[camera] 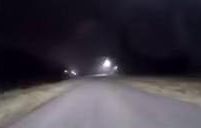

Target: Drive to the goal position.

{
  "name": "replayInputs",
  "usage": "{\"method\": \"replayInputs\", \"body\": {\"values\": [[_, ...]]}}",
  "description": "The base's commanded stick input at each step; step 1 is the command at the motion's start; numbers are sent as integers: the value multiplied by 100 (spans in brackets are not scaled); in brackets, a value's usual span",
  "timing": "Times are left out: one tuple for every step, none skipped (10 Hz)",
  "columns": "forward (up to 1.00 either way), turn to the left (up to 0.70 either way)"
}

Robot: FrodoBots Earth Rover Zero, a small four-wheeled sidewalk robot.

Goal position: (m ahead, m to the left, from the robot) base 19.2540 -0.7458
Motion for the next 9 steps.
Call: {"method": "replayInputs", "body": {"values": [[100,4],[100,4],[100,4],[100,4],[100,5],[100,5],[100,9],[100,10],[100,9]]}}
